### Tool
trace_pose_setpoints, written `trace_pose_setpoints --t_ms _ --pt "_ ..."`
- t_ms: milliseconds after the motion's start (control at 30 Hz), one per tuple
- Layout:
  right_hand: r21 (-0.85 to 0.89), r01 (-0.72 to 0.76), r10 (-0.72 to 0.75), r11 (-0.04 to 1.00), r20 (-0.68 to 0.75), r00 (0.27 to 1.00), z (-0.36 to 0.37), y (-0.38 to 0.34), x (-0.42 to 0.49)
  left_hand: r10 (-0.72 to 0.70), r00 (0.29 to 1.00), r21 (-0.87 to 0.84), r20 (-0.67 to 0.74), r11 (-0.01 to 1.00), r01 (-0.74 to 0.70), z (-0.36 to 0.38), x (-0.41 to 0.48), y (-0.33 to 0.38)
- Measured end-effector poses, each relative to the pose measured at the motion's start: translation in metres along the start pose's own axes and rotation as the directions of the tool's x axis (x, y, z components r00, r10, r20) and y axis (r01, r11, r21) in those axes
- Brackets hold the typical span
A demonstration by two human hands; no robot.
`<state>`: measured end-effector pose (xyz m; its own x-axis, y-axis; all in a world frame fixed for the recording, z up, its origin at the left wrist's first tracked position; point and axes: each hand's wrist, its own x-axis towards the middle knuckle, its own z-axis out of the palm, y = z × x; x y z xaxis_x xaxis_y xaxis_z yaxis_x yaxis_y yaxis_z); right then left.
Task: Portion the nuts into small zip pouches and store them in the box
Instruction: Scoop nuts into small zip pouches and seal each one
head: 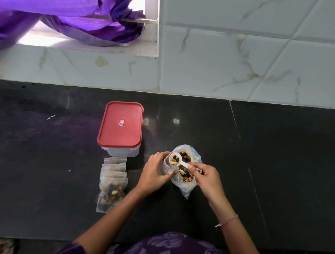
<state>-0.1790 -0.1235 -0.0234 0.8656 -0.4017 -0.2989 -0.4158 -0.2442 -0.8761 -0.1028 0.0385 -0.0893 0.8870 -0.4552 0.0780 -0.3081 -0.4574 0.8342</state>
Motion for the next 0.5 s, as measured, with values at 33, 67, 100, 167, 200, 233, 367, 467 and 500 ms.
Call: trace_pose_setpoints --t_ms 33,67,100,167,200,233,367,467,500 --pt "-0.131 0.1 -0.108 0.986 -0.055 0.993 0.002 -0.002 -0.002 0.0 1.0 -0.008 -0.002 1.0 0.0 0.0 0.001 0.001" --pt "-0.236 0.19 -0.215 0.953 -0.085 0.973 0.004 -0.004 -0.005 -0.001 1.0 -0.017 -0.006 1.0 0.001 0.0 0.001 0.002" --pt "-0.312 0.268 -0.308 0.912 -0.088 0.947 0.007 -0.007 -0.008 -0.004 1.0 -0.024 -0.011 1.0 0.003 0.0 0.002 0.003" --pt "-0.466 0.404 -0.476 0.787 -0.042 0.878 0.011 -0.007 -0.013 -0.013 1.0 -0.045 -0.012 0.999 0.013 0.0 0.002 0.006" --pt "-0.546 0.456 -0.543 0.703 0.001 0.84 0.013 -0.006 -0.015 -0.015 1.0 -0.058 -0.013 0.998 0.015 -0.001 0.003 0.007" --pt "-0.609 0.494 -0.594 0.62 0.048 0.803 0.015 -0.003 -0.016 -0.016 1.0 -0.068 -0.014 0.998 0.015 0.0 0.003 0.008" --pt "-0.673 0.555 -0.692 0.488 0.089 0.717 0.015 0.004 -0.018 -0.013 1.0 -0.042 0.003 0.999 0.013 0.0 0.003 0.007" --pt "-0.615 0.553 -0.689 0.562 0.023 0.725 0.014 0.002 -0.018 0.001 1.0 0.008 0.008 1.0 -0.001 -0.001 0.004 0.008" --pt "-0.541 0.539 -0.653 0.646 -0.026 0.757 0.015 0.001 -0.018 0.007 1.0 0.025 0.006 1.0 -0.007 -0.001 0.004 0.008"
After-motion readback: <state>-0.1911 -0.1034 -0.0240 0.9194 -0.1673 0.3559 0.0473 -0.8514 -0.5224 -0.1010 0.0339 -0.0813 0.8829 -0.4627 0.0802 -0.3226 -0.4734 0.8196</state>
